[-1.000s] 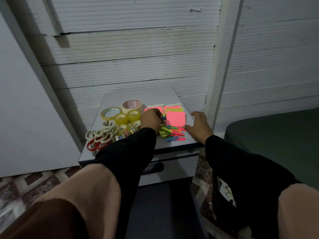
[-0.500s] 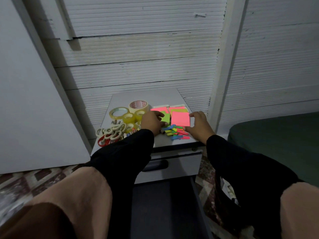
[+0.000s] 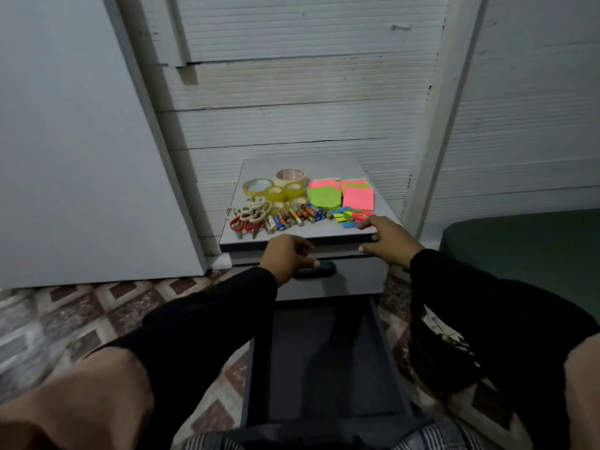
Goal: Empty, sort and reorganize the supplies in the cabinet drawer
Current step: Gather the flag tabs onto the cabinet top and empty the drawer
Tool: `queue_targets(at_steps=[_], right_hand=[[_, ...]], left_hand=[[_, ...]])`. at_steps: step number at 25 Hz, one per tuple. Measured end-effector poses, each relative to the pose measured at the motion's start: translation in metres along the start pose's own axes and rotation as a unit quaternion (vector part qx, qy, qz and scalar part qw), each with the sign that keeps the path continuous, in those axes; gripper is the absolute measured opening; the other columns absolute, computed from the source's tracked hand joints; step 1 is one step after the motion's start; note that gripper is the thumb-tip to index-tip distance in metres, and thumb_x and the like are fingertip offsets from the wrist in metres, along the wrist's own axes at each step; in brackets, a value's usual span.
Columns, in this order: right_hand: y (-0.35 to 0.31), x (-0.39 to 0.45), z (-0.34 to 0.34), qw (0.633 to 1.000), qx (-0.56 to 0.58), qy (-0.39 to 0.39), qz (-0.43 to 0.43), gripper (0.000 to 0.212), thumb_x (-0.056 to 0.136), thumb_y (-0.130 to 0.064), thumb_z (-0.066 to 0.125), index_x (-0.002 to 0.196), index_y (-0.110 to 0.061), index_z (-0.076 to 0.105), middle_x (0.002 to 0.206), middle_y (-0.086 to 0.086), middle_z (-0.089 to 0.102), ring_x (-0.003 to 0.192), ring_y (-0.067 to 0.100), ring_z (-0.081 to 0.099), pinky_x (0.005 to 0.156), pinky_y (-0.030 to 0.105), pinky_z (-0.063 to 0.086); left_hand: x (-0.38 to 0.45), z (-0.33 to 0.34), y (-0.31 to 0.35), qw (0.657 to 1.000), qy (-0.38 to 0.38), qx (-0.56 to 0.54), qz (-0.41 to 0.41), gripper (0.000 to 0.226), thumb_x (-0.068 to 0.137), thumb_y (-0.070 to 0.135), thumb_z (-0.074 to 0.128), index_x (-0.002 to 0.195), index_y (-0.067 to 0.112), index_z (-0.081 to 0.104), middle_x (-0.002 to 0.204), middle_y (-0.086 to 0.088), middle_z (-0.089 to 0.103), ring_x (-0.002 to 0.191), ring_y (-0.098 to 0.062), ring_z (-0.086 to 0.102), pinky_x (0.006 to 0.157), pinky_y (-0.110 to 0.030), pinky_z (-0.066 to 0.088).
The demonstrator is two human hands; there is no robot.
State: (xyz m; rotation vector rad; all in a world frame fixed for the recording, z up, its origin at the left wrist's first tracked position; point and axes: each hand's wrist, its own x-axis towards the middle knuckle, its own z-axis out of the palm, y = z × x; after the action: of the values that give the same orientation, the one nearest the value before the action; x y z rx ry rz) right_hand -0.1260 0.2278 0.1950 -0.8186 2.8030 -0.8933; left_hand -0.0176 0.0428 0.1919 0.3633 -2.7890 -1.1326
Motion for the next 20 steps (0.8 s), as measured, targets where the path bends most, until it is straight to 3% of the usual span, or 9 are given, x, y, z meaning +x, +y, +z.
queue_targets(at_steps=[4,7,12,16,20], right_hand=[[-0.002,-0.031,0.019,0.996,-0.038,-0.076,0.008,0.042,0.081,-0.017,0.071,0.120,-0.013,0.056,0.122,0.015,0.058,0.094,0.018,0.051,0.080,0.022,0.036],[0.001,-0.052,0.040,0.985,-0.065,-0.156,0.020,0.042,0.083,-0.019,0.070,0.122,-0.013,0.055,0.127,0.010,0.056,0.103,0.022,0.053,0.083,0.024,0.040],[0.021,-0.079,0.091,0.946,-0.123,-0.300,0.009,0.044,0.084,-0.022,0.069,0.124,-0.013,0.054,0.126,0.007,0.056,0.098,0.011,0.048,0.081,0.019,0.036],[0.047,-0.096,0.136,0.918,-0.162,-0.361,0.014,0.047,0.081,-0.024,0.072,0.123,-0.013,0.053,0.133,0.006,0.053,0.120,0.020,0.050,0.095,0.026,0.040],[0.067,-0.112,0.172,0.884,-0.195,-0.424,0.015,0.053,0.080,-0.026,0.073,0.126,-0.011,0.051,0.132,0.008,0.053,0.121,0.024,0.050,0.095,0.027,0.040]], left_hand=[[-0.041,0.014,-0.030,0.997,-0.066,0.036,-0.037,0.041,0.076,0.018,0.077,0.113,0.005,0.065,0.112,-0.013,0.067,0.105,-0.022,0.061,0.081,-0.017,0.042],[-0.062,0.027,-0.055,0.990,-0.115,0.069,-0.048,0.045,0.075,0.021,0.078,0.115,0.006,0.064,0.114,-0.012,0.066,0.107,-0.022,0.061,0.078,-0.013,0.039],[-0.090,0.057,-0.104,0.960,-0.217,0.162,-0.066,0.053,0.076,0.028,0.077,0.123,0.008,0.060,0.117,-0.011,0.065,0.109,-0.024,0.060,0.087,-0.022,0.041],[-0.105,0.083,-0.142,0.925,-0.296,0.221,-0.087,0.054,0.078,0.028,0.075,0.126,0.013,0.058,0.121,-0.009,0.063,0.112,-0.024,0.058,0.092,-0.027,0.043],[-0.110,0.102,-0.166,0.887,-0.356,0.281,-0.080,0.059,0.077,0.037,0.073,0.130,0.018,0.054,0.128,-0.007,0.058,0.118,-0.026,0.054,0.099,-0.035,0.045]])
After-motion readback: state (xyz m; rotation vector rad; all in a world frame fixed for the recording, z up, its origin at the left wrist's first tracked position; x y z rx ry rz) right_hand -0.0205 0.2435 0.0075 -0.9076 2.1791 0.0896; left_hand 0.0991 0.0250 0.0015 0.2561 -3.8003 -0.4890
